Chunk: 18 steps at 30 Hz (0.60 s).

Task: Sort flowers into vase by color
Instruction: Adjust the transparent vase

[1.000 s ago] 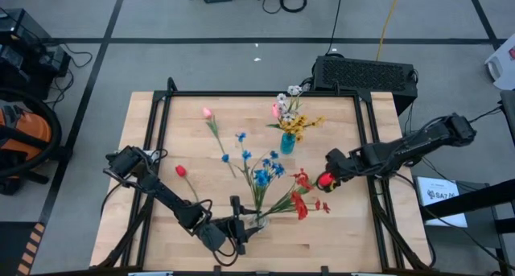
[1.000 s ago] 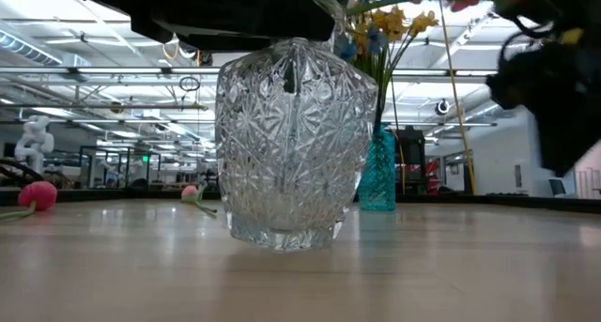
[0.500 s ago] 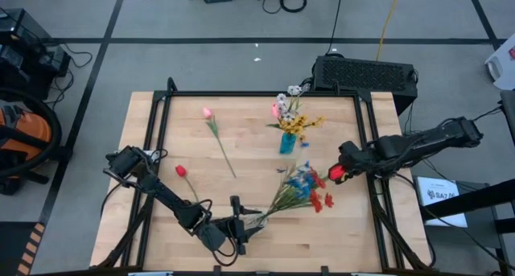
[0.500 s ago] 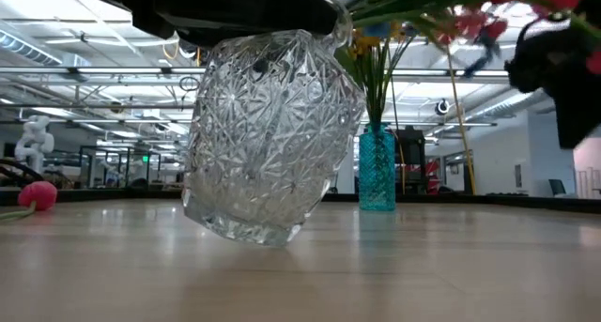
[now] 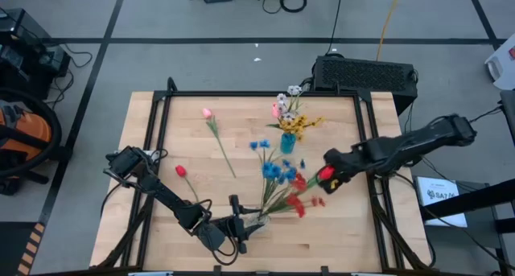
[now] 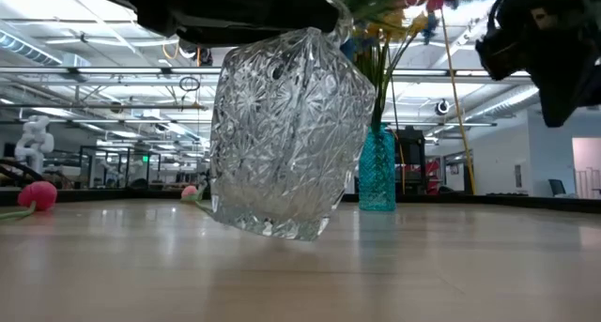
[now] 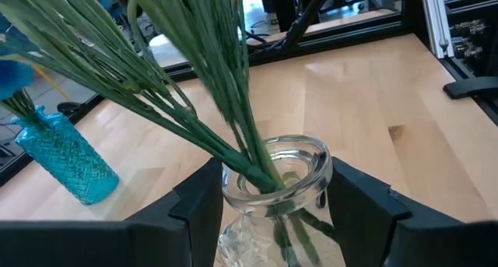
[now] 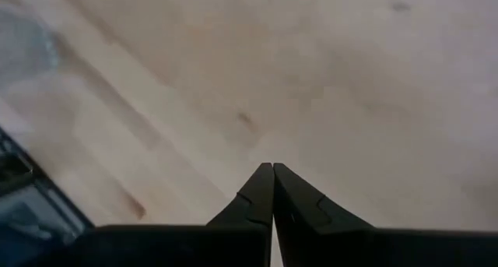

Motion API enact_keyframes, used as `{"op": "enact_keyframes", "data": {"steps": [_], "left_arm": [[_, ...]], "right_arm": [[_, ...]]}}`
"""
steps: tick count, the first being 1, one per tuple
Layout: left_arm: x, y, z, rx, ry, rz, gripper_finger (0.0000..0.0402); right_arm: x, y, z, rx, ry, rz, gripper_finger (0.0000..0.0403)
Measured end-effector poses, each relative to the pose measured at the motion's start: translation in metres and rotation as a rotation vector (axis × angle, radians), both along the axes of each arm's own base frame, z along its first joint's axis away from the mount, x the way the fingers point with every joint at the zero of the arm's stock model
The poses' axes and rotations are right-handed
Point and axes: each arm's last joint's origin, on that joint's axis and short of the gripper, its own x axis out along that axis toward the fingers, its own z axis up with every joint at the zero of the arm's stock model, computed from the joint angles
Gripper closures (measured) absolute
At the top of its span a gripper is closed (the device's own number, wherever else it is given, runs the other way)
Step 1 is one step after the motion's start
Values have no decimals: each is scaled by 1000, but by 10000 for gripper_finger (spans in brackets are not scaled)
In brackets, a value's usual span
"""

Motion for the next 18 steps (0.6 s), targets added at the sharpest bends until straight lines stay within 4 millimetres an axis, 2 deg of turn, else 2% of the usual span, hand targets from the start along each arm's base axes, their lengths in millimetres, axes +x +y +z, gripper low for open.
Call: {"op": "enact_keyframes", "data": {"steps": [4, 8, 13, 18], "left_arm": [[0, 0, 0, -13, -3, 6, 206], [0, 0, 0, -18, -2, 11, 205], [0, 0, -1, -14, 2, 11, 205], [0, 0, -1, -9, 3, 12, 204]], "right_arm": [[18, 10, -3, 20, -97, 59, 403], [25, 13, 11, 25, -167, 83, 403], [24, 11, 39, -27, -162, 122, 403], [10, 5, 65, -146, -52, 183, 403]]}}
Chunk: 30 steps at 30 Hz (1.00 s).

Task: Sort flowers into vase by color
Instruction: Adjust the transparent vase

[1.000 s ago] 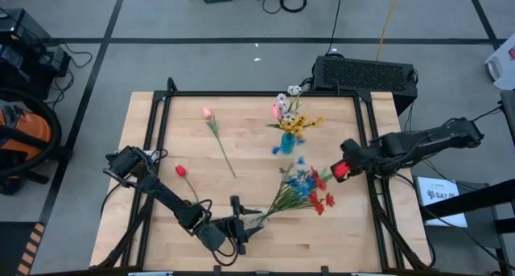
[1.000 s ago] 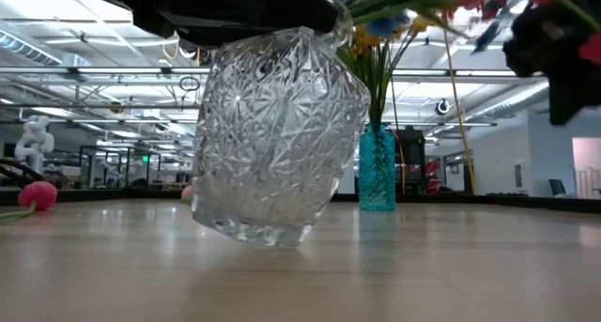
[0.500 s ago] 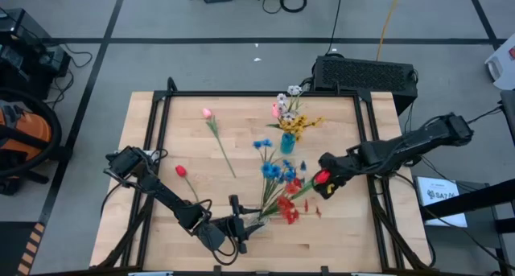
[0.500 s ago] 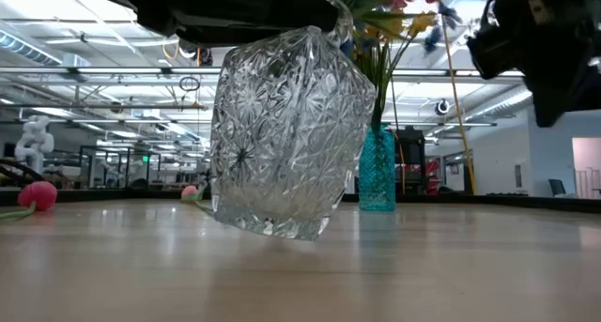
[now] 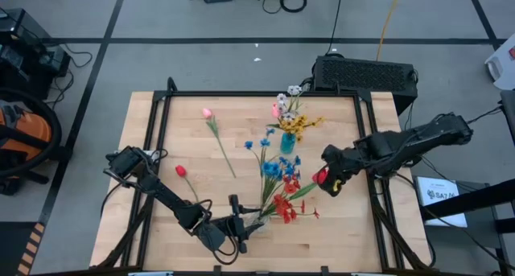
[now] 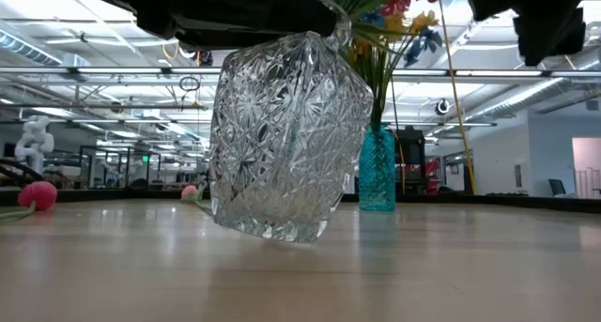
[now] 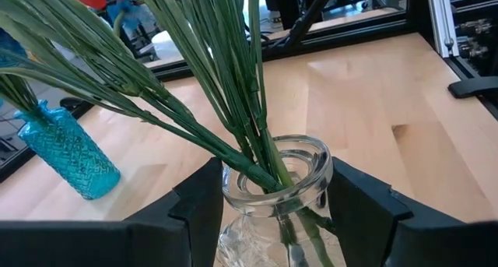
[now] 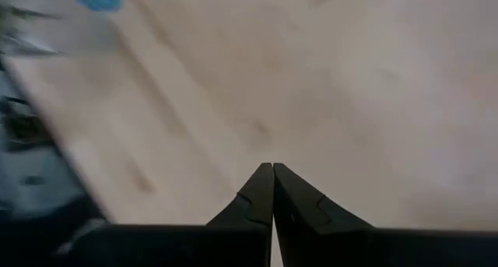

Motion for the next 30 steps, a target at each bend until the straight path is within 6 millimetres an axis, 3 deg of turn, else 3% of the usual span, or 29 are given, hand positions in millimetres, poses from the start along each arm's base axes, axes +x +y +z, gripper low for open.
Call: {"op": "enact_keyframes", "data": {"steps": [5, 9, 14, 18, 24, 30], "left_arm": [[0, 0, 0, 4, 1, 2, 204], [0, 0, 0, 4, 2, 2, 204], [0, 0, 0, 4, 2, 2, 203], [0, 0, 0, 7, 0, 12, 203], [0, 1, 0, 16, -7, 42, 203], [0, 1, 0, 13, -9, 45, 203]], "right_arm": [[-26, -7, 31, -146, 142, 25, 403], [-47, -4, 54, -150, 169, 75, 403], [-58, 16, 67, 1, 120, 158, 403], [-55, 47, 67, 126, 65, 304, 403], [-42, 108, 57, 131, -96, 494, 403], [-48, 161, 3, -4, 5, 393, 403]]}}
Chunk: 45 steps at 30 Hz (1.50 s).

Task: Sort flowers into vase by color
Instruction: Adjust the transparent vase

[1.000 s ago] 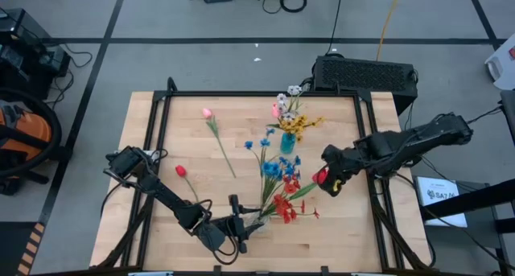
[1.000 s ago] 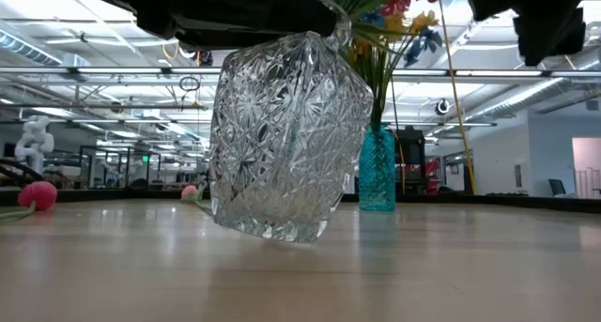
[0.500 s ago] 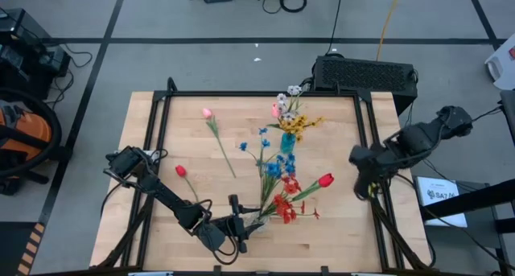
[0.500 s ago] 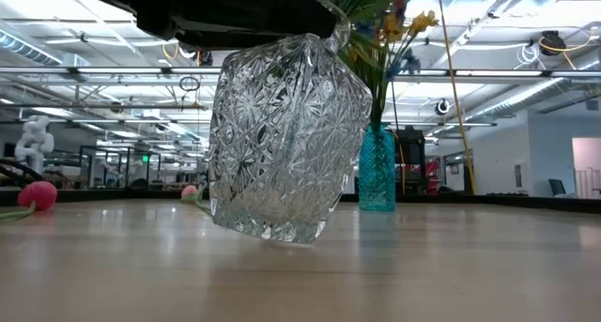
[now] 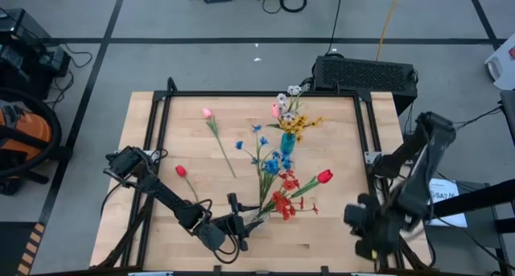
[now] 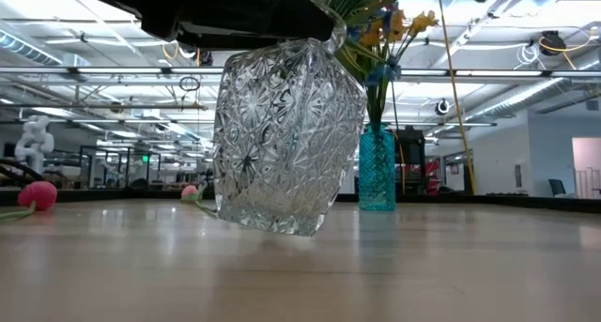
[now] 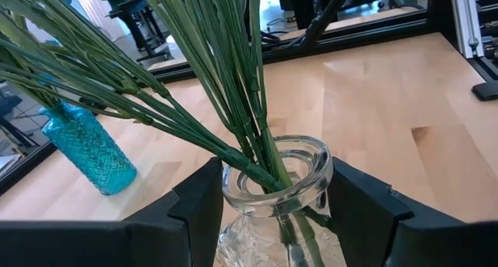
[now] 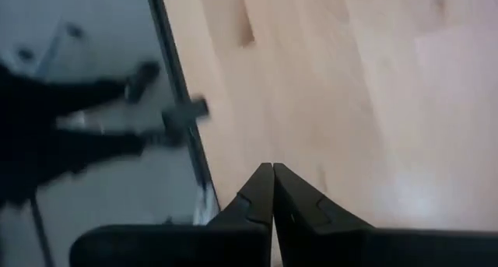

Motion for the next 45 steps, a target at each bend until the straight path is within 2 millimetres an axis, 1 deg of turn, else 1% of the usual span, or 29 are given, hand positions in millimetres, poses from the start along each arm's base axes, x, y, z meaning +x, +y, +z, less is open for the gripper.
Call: {"op": "enact_keyframes", "data": {"steps": [3, 6, 10, 13, 16, 20, 24, 27, 30, 34, 36, 38, 41, 43, 45], "left_arm": [[0, 0, 0, 0, -1, 3, 203], [0, 0, 0, -1, -3, 5, 203], [0, 0, 1, -6, -10, 7, 203], [0, 0, 1, -8, -11, 8, 203], [0, 0, 1, -9, -12, 8, 203], [0, 0, 1, -10, -13, 8, 203], [0, 0, 1, -10, -13, 8, 203], [0, 0, 1, -9, -13, 7, 203], [0, 0, 1, -9, -13, 7, 203], [0, 0, 1, -6, -12, 8, 203], [2, 2, 1, -2, -12, 15, 203], [5, 6, 2, -6, -18, 28, 203], [9, 12, 4, -16, -32, 47, 203], [11, 15, 3, -20, -23, 30, 203], [12, 16, 2, -24, -15, 10, 203]], "right_arm": [[0, 25, -23, -22, -191, -97, 403], [7, 40, -49, -71, -423, -265, 403], [23, 48, -87, -107, -597, -453, 403], [41, 51, -112, -129, -662, -547, 403], [62, 50, -127, -137, -695, -608, 395], [88, 46, -137, -149, -726, -626, 360], [108, 44, -137, -171, -782, -588, 305], [117, 41, -136, -212, -816, -574, 260], [122, 35, -135, -279, -860, -604, 217], [134, 21, -135, -306, -859, -656, 174], [142, 12, -135, -334, -854, -671, 160], [151, 4, -134, -321, -848, -683, 153], [163, 1, -130, -246, -818, -587, 150], [167, 0, -129, -233, -809, -519, 149], [168, 0, -129, -228, -808, -498, 149]]}}
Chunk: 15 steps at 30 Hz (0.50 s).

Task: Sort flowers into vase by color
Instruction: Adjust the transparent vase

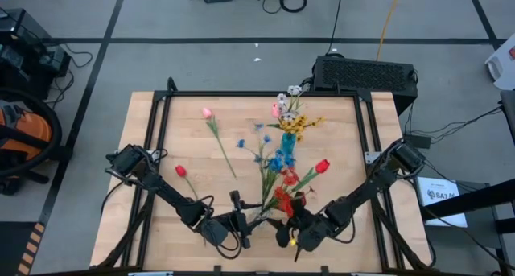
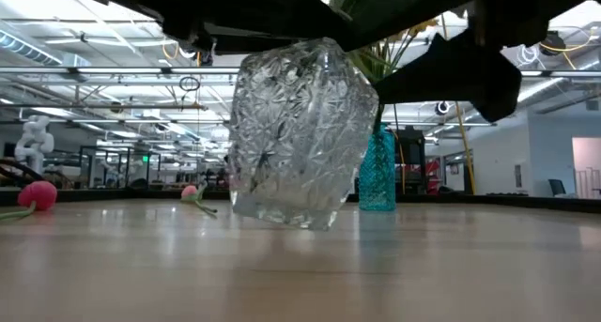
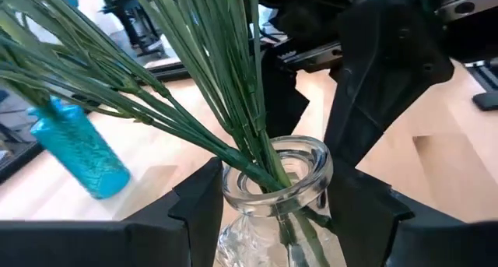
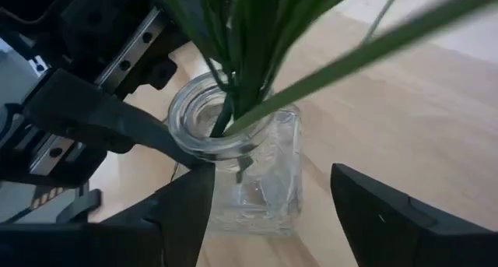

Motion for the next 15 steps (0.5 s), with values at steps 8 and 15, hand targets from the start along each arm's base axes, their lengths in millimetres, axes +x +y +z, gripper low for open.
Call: {"op": "enact_keyframes", "data": {"steps": [8, 15], "left_arm": [[3, 3, 4, 19, -15, 6, 203], [4, 4, 5, 27, -29, 13, 203]], "right_arm": [[-6, -1, 13, -15, -26, -32, 149], [-16, -6, 36, 9, -5, -6, 149]]}}
